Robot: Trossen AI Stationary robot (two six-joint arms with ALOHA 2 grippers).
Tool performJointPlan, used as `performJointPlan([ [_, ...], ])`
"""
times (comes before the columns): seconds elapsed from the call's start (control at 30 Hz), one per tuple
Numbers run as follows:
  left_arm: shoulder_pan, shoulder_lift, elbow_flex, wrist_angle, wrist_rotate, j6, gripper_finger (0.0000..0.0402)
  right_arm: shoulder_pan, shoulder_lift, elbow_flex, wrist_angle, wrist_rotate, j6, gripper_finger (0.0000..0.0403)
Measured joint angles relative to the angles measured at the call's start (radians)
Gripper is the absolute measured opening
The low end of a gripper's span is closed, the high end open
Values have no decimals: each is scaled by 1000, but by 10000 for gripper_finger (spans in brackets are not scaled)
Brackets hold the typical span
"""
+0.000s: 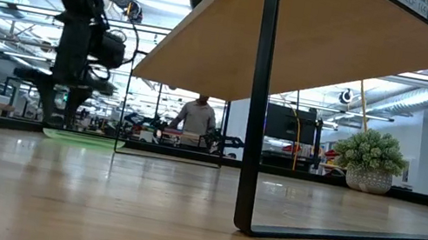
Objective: Place and stack plates onto a shelf
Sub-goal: Stack the green plate on top of the green plate on the shelf
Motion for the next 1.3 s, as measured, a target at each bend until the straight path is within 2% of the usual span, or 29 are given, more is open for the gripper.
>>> performJointPlan([
  [0.33,41,-7,-175,174,85,-47,170,0,0,0,0,-3,-7,118],
  [0.57,30,-31,-188,199,72,-42,166,0,0,0,0,-6,-7,118],
  [0.77,33,-95,-190,225,57,-62,113,0,0,0,0,-6,-7,118],
  [0.93,49,-97,-190,222,48,-62,79,0,0,0,0,-5,-12,118],
  [1.17,57,-97,-190,228,39,-55,72,0,0,0,0,-3,-25,118],
  [1.3,57,-98,-193,286,40,-64,72,0,0,0,0,1,-27,118],
])
